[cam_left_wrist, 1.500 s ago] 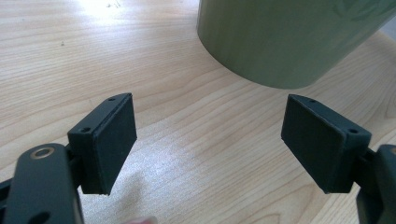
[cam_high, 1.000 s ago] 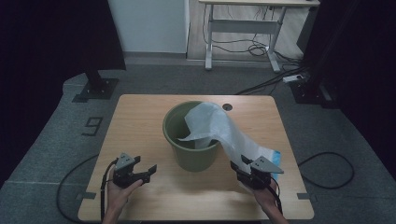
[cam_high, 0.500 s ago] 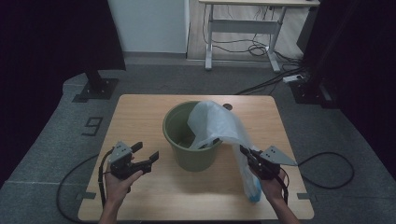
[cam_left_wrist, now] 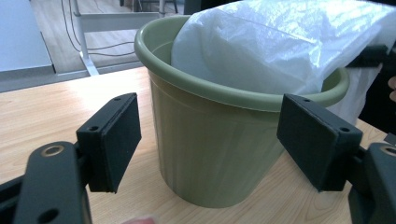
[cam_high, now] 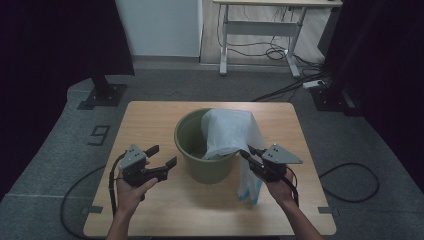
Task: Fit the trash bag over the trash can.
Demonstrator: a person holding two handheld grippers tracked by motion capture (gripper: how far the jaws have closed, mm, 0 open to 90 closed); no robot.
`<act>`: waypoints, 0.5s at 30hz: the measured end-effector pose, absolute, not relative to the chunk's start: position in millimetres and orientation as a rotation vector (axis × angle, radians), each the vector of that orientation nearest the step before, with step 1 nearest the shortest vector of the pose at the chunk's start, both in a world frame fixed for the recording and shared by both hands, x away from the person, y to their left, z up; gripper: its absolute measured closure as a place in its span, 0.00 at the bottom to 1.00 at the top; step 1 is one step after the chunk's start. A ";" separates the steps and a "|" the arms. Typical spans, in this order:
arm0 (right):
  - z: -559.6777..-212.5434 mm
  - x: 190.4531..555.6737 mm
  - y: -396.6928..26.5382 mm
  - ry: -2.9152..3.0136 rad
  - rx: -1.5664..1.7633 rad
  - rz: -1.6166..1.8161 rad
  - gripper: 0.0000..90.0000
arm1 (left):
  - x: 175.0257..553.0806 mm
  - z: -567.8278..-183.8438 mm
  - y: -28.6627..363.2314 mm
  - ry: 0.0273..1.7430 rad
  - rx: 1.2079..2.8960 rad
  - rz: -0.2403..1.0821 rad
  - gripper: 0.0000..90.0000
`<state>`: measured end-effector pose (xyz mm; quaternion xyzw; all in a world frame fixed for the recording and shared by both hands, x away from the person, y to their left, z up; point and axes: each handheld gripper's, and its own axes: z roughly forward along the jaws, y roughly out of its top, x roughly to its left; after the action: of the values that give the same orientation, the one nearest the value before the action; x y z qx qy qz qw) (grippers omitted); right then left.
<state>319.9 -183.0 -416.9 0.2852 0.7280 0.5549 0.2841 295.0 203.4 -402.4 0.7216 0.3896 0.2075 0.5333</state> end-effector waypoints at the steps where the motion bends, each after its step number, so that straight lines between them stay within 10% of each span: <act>1: -420.0 318.8 -183.6 1.937 0.776 1.487 0.63 | 295.3 -403.3 203.5 0.930 1.724 0.495 0.24; 7: -437.5 298.2 -196.2 1.890 0.866 1.520 0.34 | 297.1 -406.0 204.2 0.937 1.726 0.495 0.24; 15: -467.1 289.2 -196.4 1.893 1.011 1.541 0.26 | 299.0 -405.7 196.9 0.925 1.732 0.484 0.24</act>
<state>289.2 -196.4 -467.1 0.3709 0.6942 0.5651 0.2474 299.0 196.9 -405.7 0.7257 0.3878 0.2029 0.5309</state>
